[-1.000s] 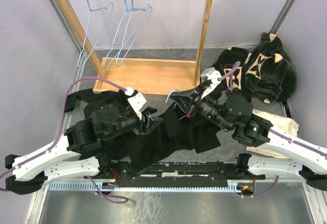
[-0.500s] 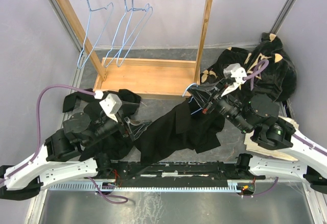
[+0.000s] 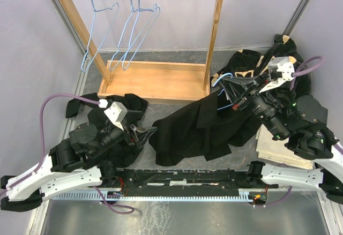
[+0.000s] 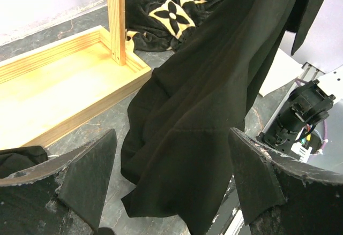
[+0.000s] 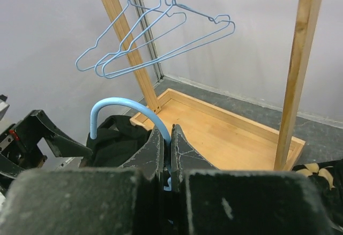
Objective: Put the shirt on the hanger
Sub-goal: Hang the shirt on the hanger.
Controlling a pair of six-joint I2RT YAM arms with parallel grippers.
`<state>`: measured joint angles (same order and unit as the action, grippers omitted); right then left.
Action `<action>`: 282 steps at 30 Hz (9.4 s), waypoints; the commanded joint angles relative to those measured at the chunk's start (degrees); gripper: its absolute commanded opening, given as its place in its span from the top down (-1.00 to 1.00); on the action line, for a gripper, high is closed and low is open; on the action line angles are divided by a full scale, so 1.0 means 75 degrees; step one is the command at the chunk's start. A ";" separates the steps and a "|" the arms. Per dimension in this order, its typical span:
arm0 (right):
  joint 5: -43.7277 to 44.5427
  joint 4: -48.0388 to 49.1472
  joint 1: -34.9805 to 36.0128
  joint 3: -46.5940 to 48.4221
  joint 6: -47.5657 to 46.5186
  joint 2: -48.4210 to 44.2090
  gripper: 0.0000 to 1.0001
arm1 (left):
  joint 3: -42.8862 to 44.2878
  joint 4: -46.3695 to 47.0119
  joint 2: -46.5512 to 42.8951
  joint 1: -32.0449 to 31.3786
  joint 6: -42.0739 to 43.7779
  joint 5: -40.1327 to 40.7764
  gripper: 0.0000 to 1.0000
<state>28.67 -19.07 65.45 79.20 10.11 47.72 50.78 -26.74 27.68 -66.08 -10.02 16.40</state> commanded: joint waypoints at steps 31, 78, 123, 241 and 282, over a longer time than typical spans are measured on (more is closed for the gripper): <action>0.1272 -0.0189 -0.0005 0.1685 -0.0256 0.0652 1.00 | -0.0319 0.0462 0.1597 -0.0001 -0.0820 0.1651 0.41; 0.1329 -0.0574 -0.0008 0.5086 -0.2362 0.2261 1.00 | 0.5951 -0.0647 0.3768 -0.0010 0.2216 0.1372 -0.60; 0.3526 0.0251 -0.0002 0.2299 0.0150 0.2706 1.00 | 0.4747 0.1644 0.6047 -0.0409 0.0411 0.3401 0.03; 0.2951 0.1310 -0.0017 0.0754 -0.0138 0.1579 1.00 | 0.5008 0.1605 0.5473 -0.0440 0.0814 0.1163 0.33; 0.0580 -0.0305 -0.0017 0.0384 0.1975 0.0110 1.00 | 0.3753 -0.0560 0.4503 -0.0441 0.2713 -0.2030 -0.74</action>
<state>34.44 -23.51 65.36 82.35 22.92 49.76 79.35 -34.92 61.63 -69.45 8.47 3.46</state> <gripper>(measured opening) 0.027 0.880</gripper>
